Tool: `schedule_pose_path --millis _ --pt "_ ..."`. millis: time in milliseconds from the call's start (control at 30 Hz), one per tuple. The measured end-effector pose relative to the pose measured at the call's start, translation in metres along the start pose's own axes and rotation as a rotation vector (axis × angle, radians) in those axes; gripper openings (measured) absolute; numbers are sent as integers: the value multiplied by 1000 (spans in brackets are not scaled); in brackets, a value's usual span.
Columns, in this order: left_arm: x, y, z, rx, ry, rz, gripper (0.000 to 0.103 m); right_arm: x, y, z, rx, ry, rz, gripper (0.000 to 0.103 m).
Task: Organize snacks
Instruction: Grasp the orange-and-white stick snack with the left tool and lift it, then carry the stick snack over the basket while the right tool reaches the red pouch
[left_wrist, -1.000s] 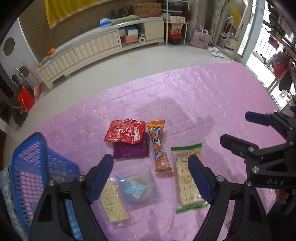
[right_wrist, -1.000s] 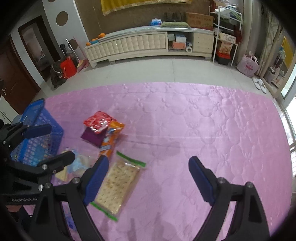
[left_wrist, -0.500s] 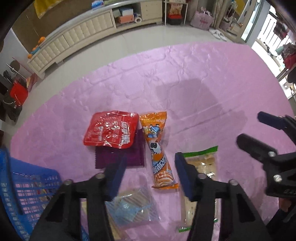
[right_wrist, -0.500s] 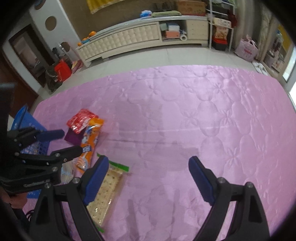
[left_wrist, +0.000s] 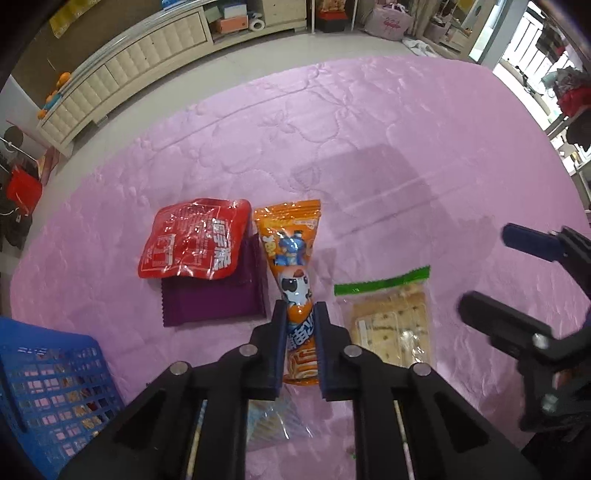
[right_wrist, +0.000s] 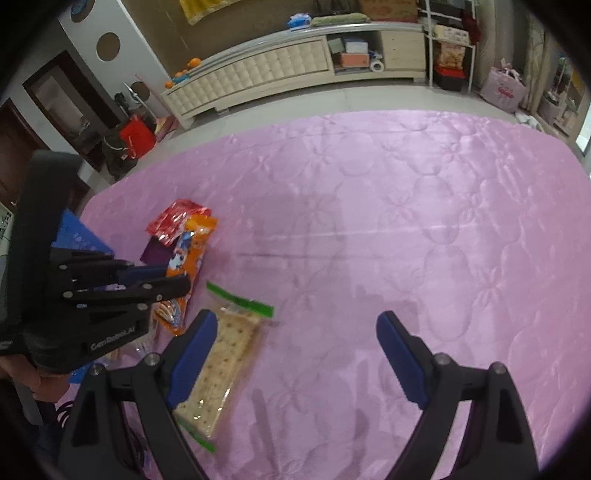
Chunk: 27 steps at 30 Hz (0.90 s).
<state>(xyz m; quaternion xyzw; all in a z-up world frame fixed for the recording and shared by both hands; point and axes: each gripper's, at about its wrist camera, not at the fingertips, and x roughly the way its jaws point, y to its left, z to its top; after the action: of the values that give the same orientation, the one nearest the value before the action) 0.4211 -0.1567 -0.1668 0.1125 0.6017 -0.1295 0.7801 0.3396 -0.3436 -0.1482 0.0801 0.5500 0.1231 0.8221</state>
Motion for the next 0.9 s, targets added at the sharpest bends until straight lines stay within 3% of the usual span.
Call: schedule_pose_path --millis 300,500,567,733,900 --pt "-78 4 -23 17 -157 -50 12 -33 30 9 -53 -18 -21 91" --pt "-123 31 -42 -40 -228 -52 12 -67 62 23 -102 -64 -59 91" --pt "-147 45 -51 -60 -287 -73 12 -76 78 30 -128 -66 -48 91" --pt "-194 83 -68 -120 -373 -68 12 -76 110 45 -228 -84 -115 91" --pt "-222 126 -95 -161 -416 -26 12 -47 142 59 -281 -36 -91 91"
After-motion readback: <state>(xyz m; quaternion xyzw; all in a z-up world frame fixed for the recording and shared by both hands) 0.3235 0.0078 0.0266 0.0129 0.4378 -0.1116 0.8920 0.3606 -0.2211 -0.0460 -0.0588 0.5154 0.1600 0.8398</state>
